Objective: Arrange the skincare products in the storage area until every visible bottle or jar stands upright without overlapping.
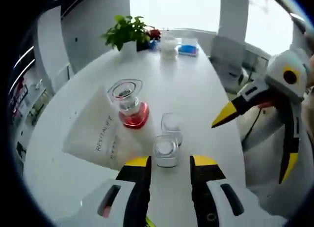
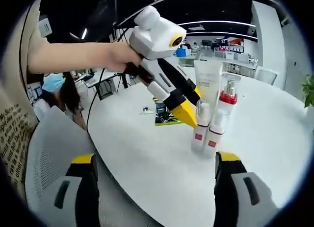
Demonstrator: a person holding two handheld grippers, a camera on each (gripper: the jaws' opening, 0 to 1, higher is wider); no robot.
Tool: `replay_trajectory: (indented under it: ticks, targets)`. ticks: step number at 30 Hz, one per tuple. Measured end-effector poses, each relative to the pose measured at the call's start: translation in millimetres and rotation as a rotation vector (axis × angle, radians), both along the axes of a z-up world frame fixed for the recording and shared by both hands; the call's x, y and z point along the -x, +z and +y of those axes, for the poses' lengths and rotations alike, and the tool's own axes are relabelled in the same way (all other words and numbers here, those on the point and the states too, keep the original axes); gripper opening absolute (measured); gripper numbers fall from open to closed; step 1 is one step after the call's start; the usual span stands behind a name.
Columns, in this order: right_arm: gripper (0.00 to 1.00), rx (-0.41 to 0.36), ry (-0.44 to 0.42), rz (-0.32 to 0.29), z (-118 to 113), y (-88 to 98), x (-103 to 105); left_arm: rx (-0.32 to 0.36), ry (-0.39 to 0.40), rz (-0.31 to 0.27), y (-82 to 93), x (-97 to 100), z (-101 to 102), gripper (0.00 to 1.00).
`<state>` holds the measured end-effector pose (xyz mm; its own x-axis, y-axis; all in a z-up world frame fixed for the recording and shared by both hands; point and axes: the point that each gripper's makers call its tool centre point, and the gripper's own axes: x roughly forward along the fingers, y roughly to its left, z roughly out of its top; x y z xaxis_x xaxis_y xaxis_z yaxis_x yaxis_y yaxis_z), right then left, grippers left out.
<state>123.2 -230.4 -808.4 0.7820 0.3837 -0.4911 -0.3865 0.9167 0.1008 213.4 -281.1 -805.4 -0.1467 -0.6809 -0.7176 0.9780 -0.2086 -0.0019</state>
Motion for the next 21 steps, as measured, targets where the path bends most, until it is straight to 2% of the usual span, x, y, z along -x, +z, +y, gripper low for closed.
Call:
replay_trajectory:
  ticks: [5, 9, 14, 21]
  targets:
    - [1.00, 0.009, 0.008, 0.006, 1.5, -1.4, -0.4, 0.000, 0.023, 0.005, 4.0, 0.7, 16.1, 0.35]
    - [1.00, -0.009, -0.008, 0.008, 0.1, 0.0, -1.1, 0.007, 0.102, 0.018, 9.0, -5.5, 39.0, 0.42]
    - [1.00, -0.033, -0.042, 0.010, -4.7, 1.5, -2.3, 0.001, 0.193, 0.040, 8.3, -10.8, 75.9, 0.48]
    - [1.00, -0.029, -0.071, 0.025, -10.8, -0.8, -2.6, -0.018, 0.318, 0.095, -4.7, -7.4, 132.7, 0.61]
